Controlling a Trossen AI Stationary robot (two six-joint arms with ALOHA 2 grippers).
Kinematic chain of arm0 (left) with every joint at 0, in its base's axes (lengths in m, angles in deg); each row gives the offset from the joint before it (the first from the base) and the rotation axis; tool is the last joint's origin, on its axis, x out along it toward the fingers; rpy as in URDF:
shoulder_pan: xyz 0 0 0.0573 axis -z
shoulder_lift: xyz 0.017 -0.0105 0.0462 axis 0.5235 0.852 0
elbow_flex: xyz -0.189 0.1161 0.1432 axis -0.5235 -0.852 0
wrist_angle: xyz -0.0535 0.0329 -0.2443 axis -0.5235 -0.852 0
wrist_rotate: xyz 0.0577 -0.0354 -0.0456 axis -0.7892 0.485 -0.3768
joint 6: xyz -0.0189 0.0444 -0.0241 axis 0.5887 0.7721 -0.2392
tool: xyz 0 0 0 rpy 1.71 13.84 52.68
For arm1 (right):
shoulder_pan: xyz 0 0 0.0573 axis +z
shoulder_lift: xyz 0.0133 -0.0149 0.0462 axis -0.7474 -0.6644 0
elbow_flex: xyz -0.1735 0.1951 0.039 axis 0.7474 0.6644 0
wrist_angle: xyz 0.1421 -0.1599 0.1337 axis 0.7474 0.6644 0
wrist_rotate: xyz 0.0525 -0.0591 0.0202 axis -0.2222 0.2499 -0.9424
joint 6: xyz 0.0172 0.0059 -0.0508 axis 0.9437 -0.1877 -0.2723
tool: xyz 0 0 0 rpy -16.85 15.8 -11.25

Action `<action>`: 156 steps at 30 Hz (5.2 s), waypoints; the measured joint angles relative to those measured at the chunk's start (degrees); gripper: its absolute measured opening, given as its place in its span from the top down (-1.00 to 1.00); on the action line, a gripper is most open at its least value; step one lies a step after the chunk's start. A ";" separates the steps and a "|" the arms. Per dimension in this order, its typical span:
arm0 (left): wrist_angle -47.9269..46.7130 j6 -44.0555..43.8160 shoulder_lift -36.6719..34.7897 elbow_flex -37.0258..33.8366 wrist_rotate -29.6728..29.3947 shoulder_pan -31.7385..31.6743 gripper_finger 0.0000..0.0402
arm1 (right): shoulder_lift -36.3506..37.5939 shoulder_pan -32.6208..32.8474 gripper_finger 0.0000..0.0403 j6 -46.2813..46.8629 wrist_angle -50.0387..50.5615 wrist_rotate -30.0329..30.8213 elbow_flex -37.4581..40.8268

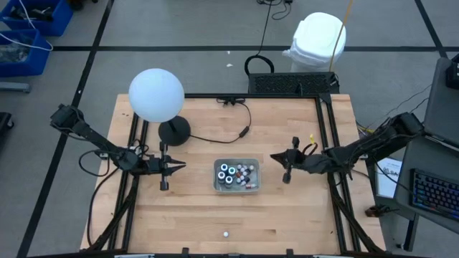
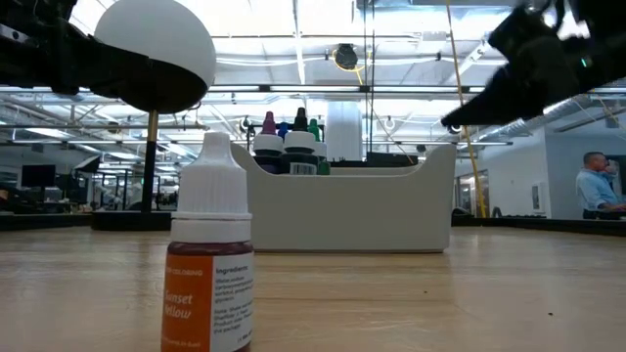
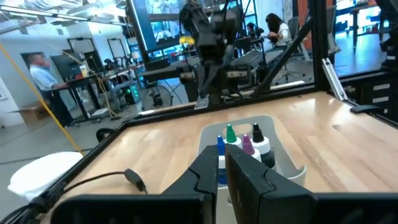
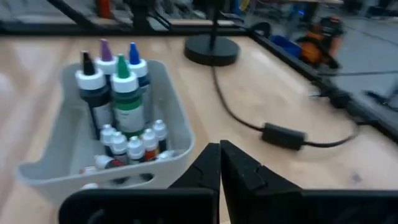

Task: Pick & Place food coloring
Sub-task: Put the small yellow food coloring bottle into the gray bin

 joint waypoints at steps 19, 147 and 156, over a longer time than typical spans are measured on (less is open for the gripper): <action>-17.71 -14.59 9.70 12.29 -8.23 0.00 0.97 | -0.83 -7.42 1.00 -0.91 -23.15 -13.55 16.49; -90.14 0.45 79.19 105.30 25.08 -23.99 0.66 | 23.88 -0.19 1.00 -12.82 -12.16 -15.99 16.67; -89.50 2.78 79.17 104.41 22.53 -24.91 0.66 | 23.90 -0.28 1.00 -12.87 -12.02 -15.98 16.67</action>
